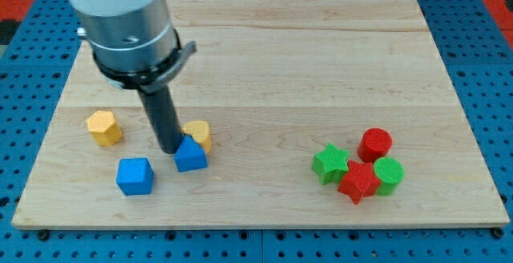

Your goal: Move the blue triangle to the left of green star

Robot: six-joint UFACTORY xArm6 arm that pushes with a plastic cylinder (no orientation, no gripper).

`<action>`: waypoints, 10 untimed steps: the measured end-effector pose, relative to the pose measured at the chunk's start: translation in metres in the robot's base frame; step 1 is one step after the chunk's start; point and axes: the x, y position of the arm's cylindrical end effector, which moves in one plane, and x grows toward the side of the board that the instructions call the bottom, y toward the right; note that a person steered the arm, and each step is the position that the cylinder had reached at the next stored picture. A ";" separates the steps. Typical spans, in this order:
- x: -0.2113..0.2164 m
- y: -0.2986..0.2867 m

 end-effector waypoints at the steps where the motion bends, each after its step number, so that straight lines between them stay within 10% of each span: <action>1: 0.018 0.041; 10: 0.076 0.123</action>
